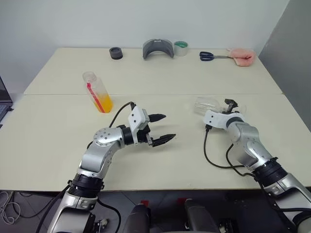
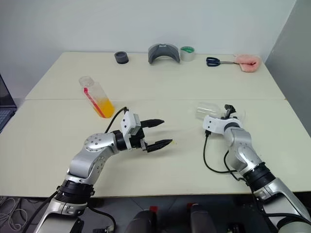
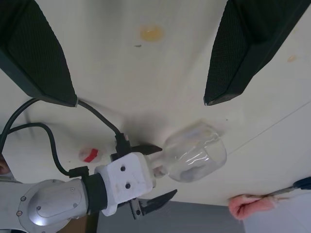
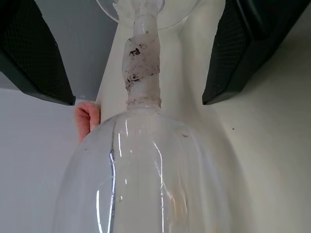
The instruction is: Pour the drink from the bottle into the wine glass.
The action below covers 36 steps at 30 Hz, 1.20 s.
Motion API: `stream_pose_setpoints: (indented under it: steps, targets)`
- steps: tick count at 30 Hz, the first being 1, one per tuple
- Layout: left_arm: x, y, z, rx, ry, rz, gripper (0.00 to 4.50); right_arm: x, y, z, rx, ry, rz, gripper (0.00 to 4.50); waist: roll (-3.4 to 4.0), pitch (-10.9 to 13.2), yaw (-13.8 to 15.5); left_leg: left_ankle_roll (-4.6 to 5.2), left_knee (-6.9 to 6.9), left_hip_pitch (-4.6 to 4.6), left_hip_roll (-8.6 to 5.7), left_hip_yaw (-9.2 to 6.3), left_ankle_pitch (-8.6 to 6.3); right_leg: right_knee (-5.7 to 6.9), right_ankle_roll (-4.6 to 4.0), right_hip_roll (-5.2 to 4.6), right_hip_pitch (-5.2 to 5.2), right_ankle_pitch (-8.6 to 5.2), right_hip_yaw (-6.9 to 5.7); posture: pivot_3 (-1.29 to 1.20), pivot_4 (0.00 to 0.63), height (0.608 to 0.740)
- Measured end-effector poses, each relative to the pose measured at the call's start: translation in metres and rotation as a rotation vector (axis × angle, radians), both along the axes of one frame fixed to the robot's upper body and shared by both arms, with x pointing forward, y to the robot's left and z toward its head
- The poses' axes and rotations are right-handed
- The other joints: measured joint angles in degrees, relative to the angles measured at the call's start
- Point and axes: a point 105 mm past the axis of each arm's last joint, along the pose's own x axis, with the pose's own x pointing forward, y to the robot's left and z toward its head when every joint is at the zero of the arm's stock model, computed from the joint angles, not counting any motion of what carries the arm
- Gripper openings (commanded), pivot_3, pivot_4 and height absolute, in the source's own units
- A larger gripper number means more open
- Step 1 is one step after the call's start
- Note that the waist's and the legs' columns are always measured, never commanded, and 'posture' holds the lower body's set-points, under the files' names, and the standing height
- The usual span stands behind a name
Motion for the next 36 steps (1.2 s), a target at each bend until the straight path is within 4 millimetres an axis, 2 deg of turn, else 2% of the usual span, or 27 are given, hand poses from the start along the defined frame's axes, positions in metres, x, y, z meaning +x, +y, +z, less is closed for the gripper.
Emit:
stream_pose_setpoints:
  steps: [5,10,15,19,21,23,26,31,36]
  targets:
    - [0.001,-0.001,0.0,-0.007,0.003,0.015,4.5,0.006,-0.001,-0.008,-0.002,0.03,-0.005,1.85,0.0,0.0,-0.01,0.0,0.0,0.0,0.0,0.0,0.0,0.0,0.0,0.0,0.0,0.0,0.0,0.0,0.15,0.74]
    - [0.002,-0.001,0.0,-0.008,0.002,0.022,4.5,0.01,-0.003,-0.002,0.005,0.005,-0.009,0.22,0.0,0.0,-0.01,0.0,0.0,0.0,0.0,0.0,0.0,0.0,0.0,0.0,0.0,0.0,0.0,0.0,0.15,0.74]
    - [0.004,0.0,0.001,-0.01,0.0,0.039,4.5,0.01,0.002,0.002,0.094,-0.009,-0.006,0.22,0.0,0.0,-0.24,0.0,-0.01,0.0,0.02,0.01,0.0,0.01,0.0,0.01,-0.01,0.0,0.01,0.0,0.15,0.74]
    - [0.005,0.005,0.002,-0.016,0.019,0.056,4.5,0.017,0.033,0.028,0.649,-0.035,-0.002,0.22,0.0,0.0,-1.24,0.0,-0.05,0.06,0.13,0.01,0.0,0.07,-0.01,0.09,-0.02,0.01,0.04,0.0,0.15,0.74]
    - [0.005,0.01,0.003,-0.023,0.051,0.055,4.5,0.022,0.05,0.037,0.847,-0.031,0.038,0.22,0.01,0.01,-1.42,0.0,-0.05,0.07,0.11,-0.03,0.0,0.09,-0.02,0.1,-0.02,0.01,0.0,0.0,0.15,0.74]
    - [0.003,0.023,0.004,-0.005,0.087,0.051,4.5,0.028,0.058,0.04,1.017,-0.03,0.056,0.22,0.02,0.01,-1.5,0.0,-0.05,0.04,0.07,-0.05,0.0,0.08,-0.02,0.08,-0.02,0.01,-0.02,0.0,0.15,0.74]
    - [0.003,0.041,0.011,0.02,0.095,0.071,4.5,0.035,0.058,0.035,1.172,-0.044,0.042,0.22,0.03,0.02,-1.38,0.0,-0.05,0.0,0.0,-0.05,0.0,0.05,-0.02,-0.02,-0.02,0.01,-0.01,0.0,0.15,0.74]
    - [0.002,0.05,0.015,0.02,0.114,0.07,4.5,0.037,0.057,0.031,1.25,-0.076,0.065,0.22,0.02,0.01,-1.51,0.0,-0.04,0.05,0.01,0.01,0.0,0.06,-0.01,0.01,0.0,0.01,0.02,0.0,0.15,0.74]
    - [-0.001,0.048,0.017,0.029,0.128,0.044,4.5,0.024,0.057,0.024,1.269,-0.088,0.102,0.22,0.03,-0.01,-1.71,0.01,-0.07,0.08,0.05,-0.02,0.0,0.08,-0.02,0.04,0.02,0.01,0.01,0.0,0.15,0.74]
